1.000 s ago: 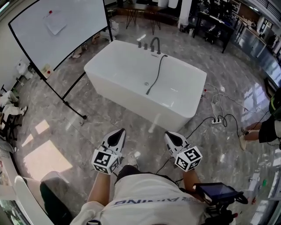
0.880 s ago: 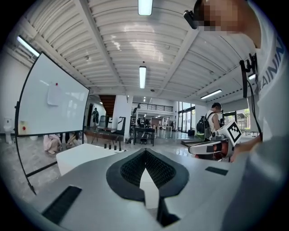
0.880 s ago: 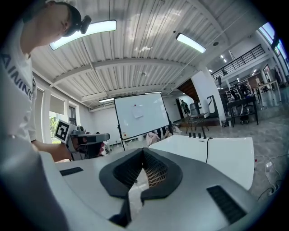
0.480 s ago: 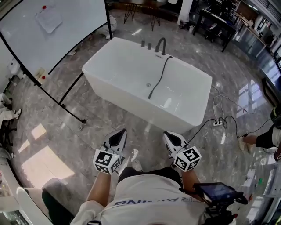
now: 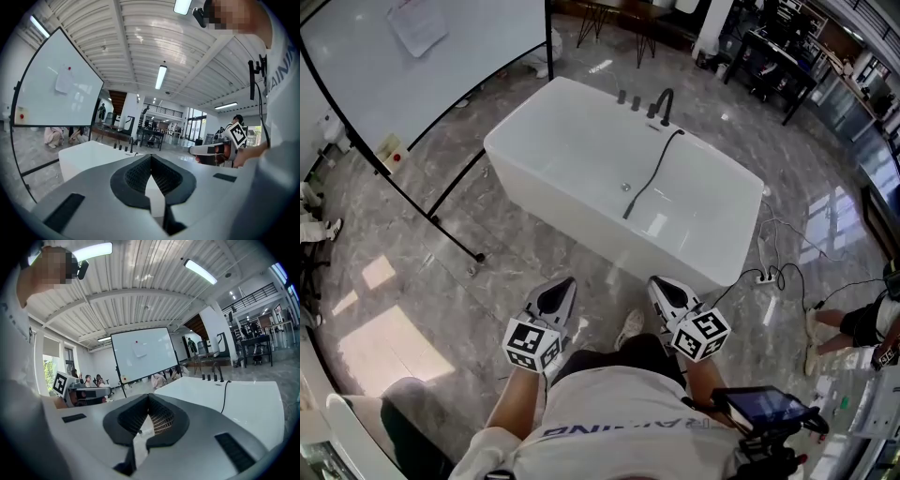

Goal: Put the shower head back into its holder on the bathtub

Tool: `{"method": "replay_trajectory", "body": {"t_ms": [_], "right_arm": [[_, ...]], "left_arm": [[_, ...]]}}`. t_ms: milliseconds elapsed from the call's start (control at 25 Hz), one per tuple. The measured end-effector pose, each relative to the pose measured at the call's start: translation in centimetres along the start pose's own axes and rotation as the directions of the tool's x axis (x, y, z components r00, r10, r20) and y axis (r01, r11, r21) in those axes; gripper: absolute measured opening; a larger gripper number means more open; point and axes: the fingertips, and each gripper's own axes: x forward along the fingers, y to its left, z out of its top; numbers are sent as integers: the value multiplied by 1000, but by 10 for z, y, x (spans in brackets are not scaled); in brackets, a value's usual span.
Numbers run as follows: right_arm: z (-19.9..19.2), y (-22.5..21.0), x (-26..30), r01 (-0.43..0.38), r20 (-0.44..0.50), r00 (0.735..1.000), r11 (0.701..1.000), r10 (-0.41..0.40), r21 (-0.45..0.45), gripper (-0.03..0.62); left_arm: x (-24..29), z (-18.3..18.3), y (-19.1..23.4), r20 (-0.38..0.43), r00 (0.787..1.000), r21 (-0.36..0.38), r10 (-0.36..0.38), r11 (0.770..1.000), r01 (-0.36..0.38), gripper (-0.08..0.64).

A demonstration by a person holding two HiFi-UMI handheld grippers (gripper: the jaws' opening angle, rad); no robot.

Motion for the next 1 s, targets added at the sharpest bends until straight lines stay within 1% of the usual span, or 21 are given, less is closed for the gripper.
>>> {"method": "replay_trajectory", "body": {"t_ms": [240,400,560,680,840,1000], "right_arm": [[6,-19,41,-37,-5,999,999,37,19,9],[18,-52,66,-40,10,999,999,39,26,9],[36,-100,85,-35,28,999,999,35,27,9],[45,-144,98,-16,37,999,999,15,37,9],[71,-208,115,11,67,998,999,-14,44,9],[95,-278,133,25,74,997,999,-28,41,9]], "left_arm": [[28,16,32,1,1000,3,26,1000,-26,14],[61,25,49,-10,999,10,33,999,-33,14],[117,33,51,-43,999,92,3,996,1,14],[160,41,54,-42,999,83,-19,996,22,14],[221,56,65,-43,999,80,-12,997,16,15],[292,70,77,-51,999,78,-1,997,5,15]]}}
